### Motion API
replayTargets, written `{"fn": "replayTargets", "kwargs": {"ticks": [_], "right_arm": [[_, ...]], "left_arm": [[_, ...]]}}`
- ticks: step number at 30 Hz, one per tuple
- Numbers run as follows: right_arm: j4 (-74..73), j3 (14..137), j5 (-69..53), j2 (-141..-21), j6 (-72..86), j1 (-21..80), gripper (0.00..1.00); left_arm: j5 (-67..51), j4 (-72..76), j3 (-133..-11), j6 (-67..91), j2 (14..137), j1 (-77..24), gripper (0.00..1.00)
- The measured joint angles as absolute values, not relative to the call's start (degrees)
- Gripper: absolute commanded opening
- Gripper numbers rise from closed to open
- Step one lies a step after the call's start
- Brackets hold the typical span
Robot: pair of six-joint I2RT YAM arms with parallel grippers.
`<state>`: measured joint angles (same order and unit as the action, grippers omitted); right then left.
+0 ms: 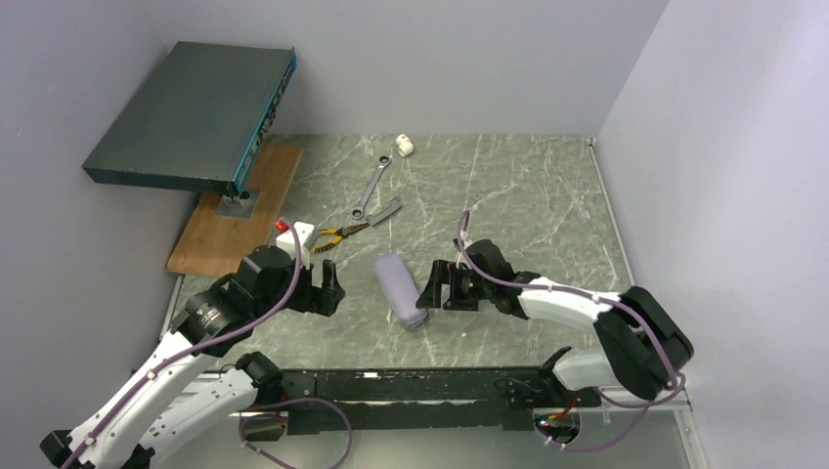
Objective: Open the umbrella
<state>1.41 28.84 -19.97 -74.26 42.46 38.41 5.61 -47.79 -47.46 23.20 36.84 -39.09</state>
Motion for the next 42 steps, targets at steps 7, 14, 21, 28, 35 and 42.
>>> {"fn": "replayTargets", "kwargs": {"ticks": [7,14,21,28,35,42], "right_arm": [[15.25,29.52,-26.28,-85.32,44.77,38.7,0.87],[29.32,29.5,-28.6,-92.77,48.97,41.32,0.8],[37.56,29.5,-29.21,-98.08,52.1,44.45,0.52],[39.13,29.17,-29.76,-99.0,53.25,44.18,0.41],[32.12,28.77,-27.33,-93.82,52.8,44.8,0.25],[15.42,28.62,-24.93,-80.66,49.43,44.95,0.09]], "left_arm": [[6.0,-47.81,-47.46,23.2,36.62,-39.09,1.0],[6.35,-47.88,-47.46,23.2,37.85,-39.09,0.99],[6.48,-47.88,-47.46,23.2,37.98,-39.09,0.99],[6.83,-47.88,-47.46,23.2,38.13,-39.09,0.99],[7.16,-47.22,-46.57,23.27,38.79,-39.09,0.99],[4.49,-41.25,-40.64,24.36,35.99,-39.09,0.99]]}}
